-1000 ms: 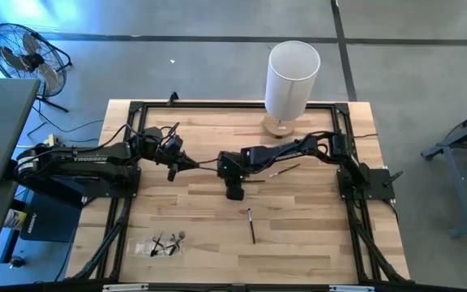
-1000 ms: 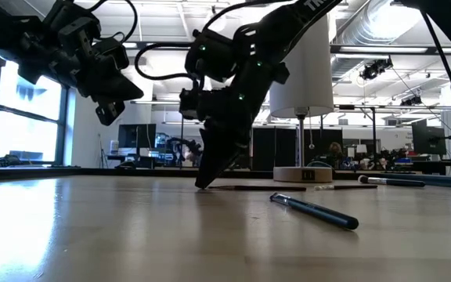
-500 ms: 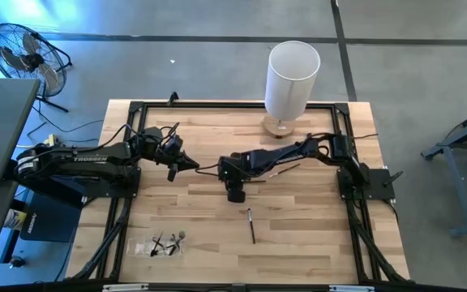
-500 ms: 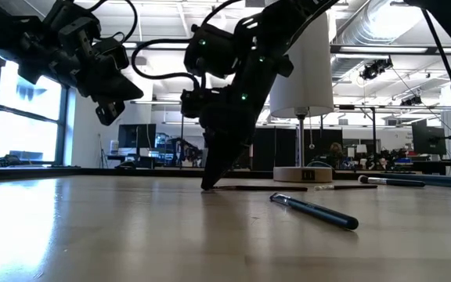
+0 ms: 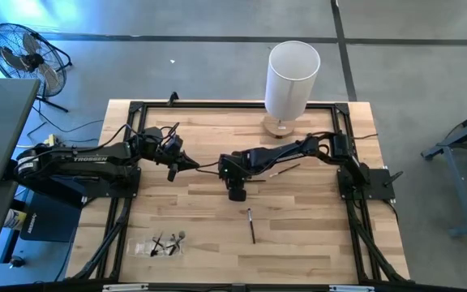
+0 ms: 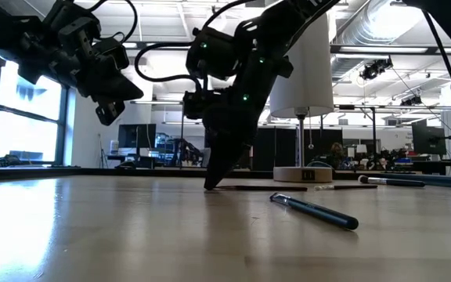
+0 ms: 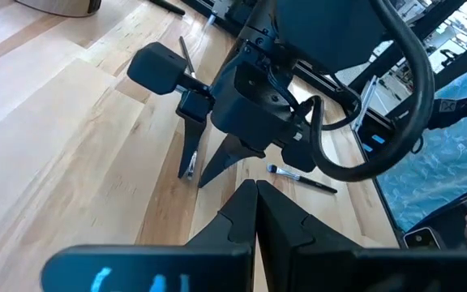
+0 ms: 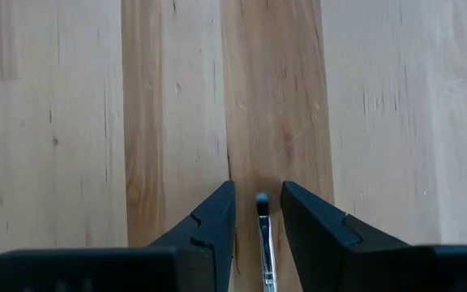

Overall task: Put items in baskets/containers
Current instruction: Put the eyeshadow brush into the transparent organizer

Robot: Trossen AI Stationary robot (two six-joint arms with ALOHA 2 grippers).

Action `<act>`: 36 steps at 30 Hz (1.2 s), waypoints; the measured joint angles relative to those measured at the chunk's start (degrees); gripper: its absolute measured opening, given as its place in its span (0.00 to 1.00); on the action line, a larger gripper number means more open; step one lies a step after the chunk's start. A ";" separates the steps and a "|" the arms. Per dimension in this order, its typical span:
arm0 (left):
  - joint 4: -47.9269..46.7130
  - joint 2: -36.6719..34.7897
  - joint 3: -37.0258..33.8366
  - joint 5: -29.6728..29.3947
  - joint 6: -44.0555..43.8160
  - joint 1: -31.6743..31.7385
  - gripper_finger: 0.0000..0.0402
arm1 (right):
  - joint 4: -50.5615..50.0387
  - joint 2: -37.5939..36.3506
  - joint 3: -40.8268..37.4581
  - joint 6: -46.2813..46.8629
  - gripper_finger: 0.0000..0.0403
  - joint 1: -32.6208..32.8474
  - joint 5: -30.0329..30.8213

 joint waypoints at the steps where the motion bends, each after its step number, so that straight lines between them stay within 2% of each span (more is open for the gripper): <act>1: 0.00 0.00 0.00 0.00 0.00 -0.01 0.00 | 0.81 -0.02 -0.06 0.26 0.25 -0.06 -0.27; 6: 0.00 0.00 0.00 -0.02 0.00 -0.01 0.00 | 3.95 -0.02 -0.15 0.99 0.25 -0.25 0.14; 13: 0.00 0.00 0.00 -0.09 -0.01 0.00 0.00 | -2.70 -0.19 0.14 -1.12 0.25 -0.43 0.51; 20: -0.01 0.00 0.00 -0.15 -0.01 -0.01 0.00 | -3.81 -0.22 0.14 -1.68 0.24 -0.46 -0.01; 23: 0.00 0.00 0.00 -0.15 -0.01 0.01 0.00 | -4.02 -0.22 0.14 -2.02 0.20 -0.46 -0.64; 28: -0.02 0.00 0.00 -1.73 -0.01 0.01 0.00 | -2.96 -0.22 -0.02 -2.77 0.03 -0.51 -4.34; 33: -0.09 0.01 0.00 -6.86 -0.02 0.01 0.00 | 2.01 -0.13 -0.23 0.67 0.01 -0.37 -4.84; 36: -0.04 0.02 0.00 -7.75 -0.03 0.01 0.00 | 5.58 0.20 -0.19 4.09 0.01 -0.34 -6.70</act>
